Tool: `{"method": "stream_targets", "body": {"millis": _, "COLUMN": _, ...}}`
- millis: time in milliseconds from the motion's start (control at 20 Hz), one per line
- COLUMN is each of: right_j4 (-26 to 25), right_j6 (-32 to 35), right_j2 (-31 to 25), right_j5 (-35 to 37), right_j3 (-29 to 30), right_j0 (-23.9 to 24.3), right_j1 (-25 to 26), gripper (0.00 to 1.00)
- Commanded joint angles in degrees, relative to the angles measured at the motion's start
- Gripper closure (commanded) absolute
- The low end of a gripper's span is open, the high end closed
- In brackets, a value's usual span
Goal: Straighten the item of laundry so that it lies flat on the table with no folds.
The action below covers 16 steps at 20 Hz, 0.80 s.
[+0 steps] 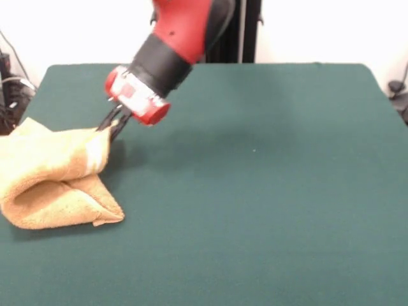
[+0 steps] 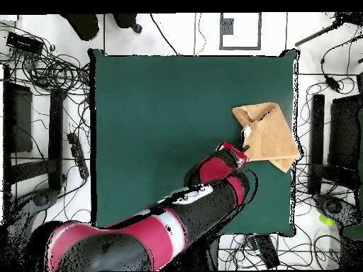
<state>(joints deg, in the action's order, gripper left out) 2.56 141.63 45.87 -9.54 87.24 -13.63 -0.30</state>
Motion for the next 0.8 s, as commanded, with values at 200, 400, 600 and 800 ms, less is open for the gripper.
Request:
{"method": "stream_targets", "body": {"millis": 200, "right_j4": 9.11, "right_j6": 10.21, "right_j2": -1.5, "right_j5": 29.76, "right_j3": 3.54, "right_j0": -10.59, "right_j1": -11.28, "gripper": 1.0}}
{"method": "stream_targets", "body": {"millis": 400, "right_j4": 10.19, "right_j6": 9.46, "right_j2": -6.39, "right_j5": 39.3, "right_j3": 4.88, "right_j0": -9.9, "right_j1": -21.87, "gripper": 1.0}}
{"method": "stream_targets", "body": {"millis": 600, "right_j4": 13.17, "right_j6": 11.73, "right_j2": -7.89, "right_j5": 46.77, "right_j3": 4.38, "right_j0": -10.85, "right_j1": -26.82, "gripper": 1.0}}
{"method": "stream_targets", "body": {"millis": 800, "right_j4": 15.8, "right_j6": 14.65, "right_j2": -7.04, "right_j5": 51.31, "right_j3": 3.57, "right_j0": -12.54, "right_j1": -28.38, "gripper": 1.0}}
